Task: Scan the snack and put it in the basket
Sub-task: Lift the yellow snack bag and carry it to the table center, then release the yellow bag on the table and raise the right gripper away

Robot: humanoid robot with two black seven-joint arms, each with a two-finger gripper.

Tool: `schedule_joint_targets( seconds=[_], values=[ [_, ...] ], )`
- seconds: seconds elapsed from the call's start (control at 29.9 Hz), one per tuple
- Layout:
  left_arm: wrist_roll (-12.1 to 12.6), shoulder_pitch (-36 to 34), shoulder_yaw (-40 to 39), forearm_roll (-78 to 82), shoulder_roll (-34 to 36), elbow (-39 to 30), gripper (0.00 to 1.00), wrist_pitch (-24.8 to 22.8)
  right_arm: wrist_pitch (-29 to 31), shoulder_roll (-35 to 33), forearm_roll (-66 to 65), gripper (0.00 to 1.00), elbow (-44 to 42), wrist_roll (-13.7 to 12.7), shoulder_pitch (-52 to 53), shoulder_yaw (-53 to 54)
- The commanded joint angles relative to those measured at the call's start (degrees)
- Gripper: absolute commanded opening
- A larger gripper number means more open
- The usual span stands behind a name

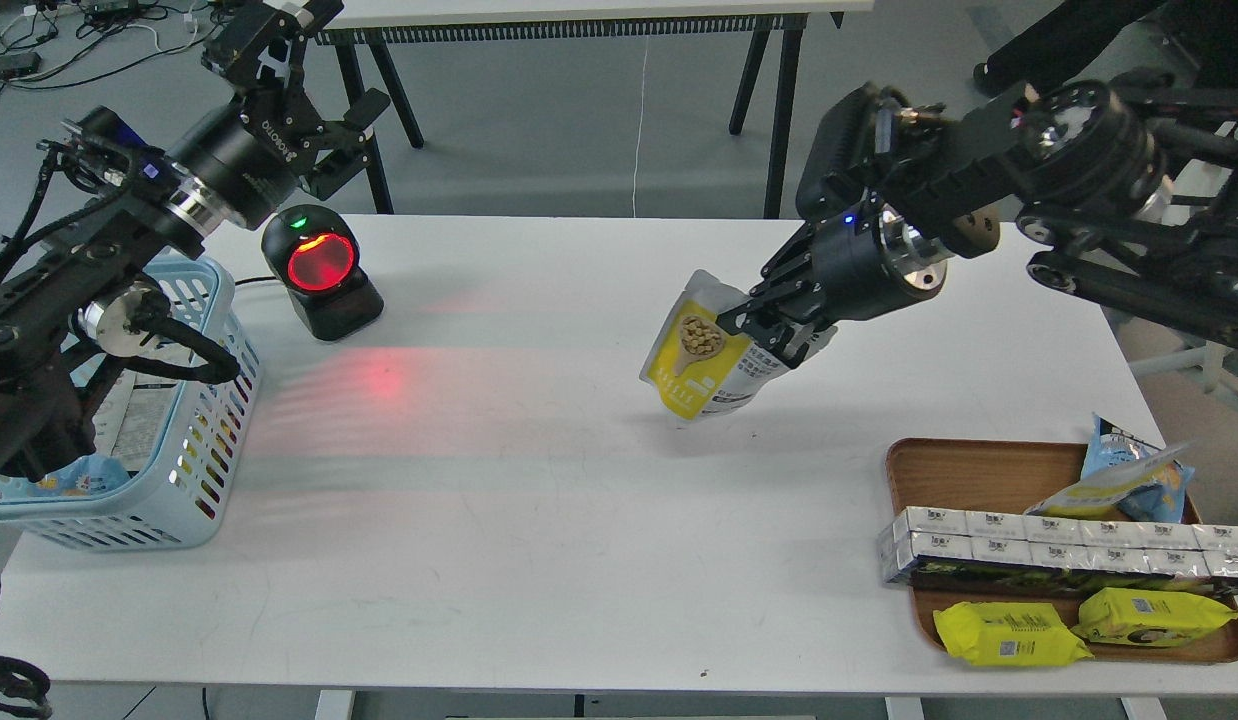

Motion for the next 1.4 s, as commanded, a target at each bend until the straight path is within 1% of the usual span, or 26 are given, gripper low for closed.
schedule_joint_targets(
  seconds=[0.0,0.13,0.33,0.37,0.4,0.43,0.47,0.5,0.77,0.87,1.0,1.07,1.14,1.2,1.3,1.37],
  values=[
    [0.0,-0.3,-0.1,0.0,0.1,0.5,1.0,0.0,0.0,6.0,-0.4,0.0,-2.3,0.0,-0.1,-0.5],
    [0.0,-0.3,-0.1,0.0,0.2,0.5,1.0,0.0,0.0,10.0,-0.2,0.0,-3.4,0.0,0.1,-2.9],
    [0.0,-0.2,-0.1,-0.1,0.2,0.5,1.0,0.0,0.0,12.3,-0.2,0.0,-3.5,0.0,0.1,-4.9],
    [0.0,-0.2,-0.1,0.0,0.2,0.5,1.0,0.0,0.0,12.3,-0.2,0.01,-3.5,0.0,0.1,-5.1],
    [0.0,-0.2,-0.2,0.0,0.2,0.5,1.0,0.0,0.0,12.4,-0.1,0.07,-3.5,0.0,0.1,-5.1],
    [0.0,-0.2,-0.2,0.0,0.2,0.5,1.0,0.0,0.0,12.5,0.0,0.33,-3.4,0.0,0.1,-5.0],
    [0.0,-0.2,-0.2,0.0,0.2,0.5,1.0,0.0,0.0,12.5,0.1,0.69,-3.3,0.0,0.2,-5.0],
    [0.0,-0.2,-0.2,0.0,0.2,0.6,1.0,0.0,0.0,12.5,0.2,1.0,-3.3,0.0,0.3,-4.9],
    [0.0,-0.4,-0.5,0.0,0.1,0.6,1.0,0.0,0.0,12.8,5.3,1.0,-3.3,0.0,1.1,-4.4],
    [0.0,-0.4,-1.0,-0.2,0.1,0.6,1.0,0.0,0.0,11.8,7.5,1.0,-4.2,0.0,2.7,-1.6],
    [0.0,-0.5,-1.5,-0.1,0.2,0.5,1.0,0.0,0.0,8.5,18.8,1.0,-8.8,0.0,3.7,2.5],
    [0.0,-1.9,-1.3,0.2,0.8,0.5,1.0,0.0,0.0,6.9,25.1,1.0,-12.1,0.0,3.6,4.4],
    [0.0,-4.1,-0.9,0.2,2.9,0.5,1.0,0.0,0.0,5.0,30.8,1.0,-15.7,0.0,3.0,6.5],
    [0.0,-4.4,-0.8,0.2,4.4,0.5,1.0,0.0,0.0,2.3,36.1,1.0,-19.0,0.0,2.1,8.1],
    [0.0,-4.3,-0.9,0.3,4.2,0.6,1.0,0.0,0.0,0.1,43.5,1.0,-23.0,0.0,0.0,9.5],
    [0.0,-4.3,-1.2,-0.1,3.4,0.5,1.0,0.0,0.0,-1.2,51.2,1.0,-26.3,0.0,-1.8,11.7]
  ],
)
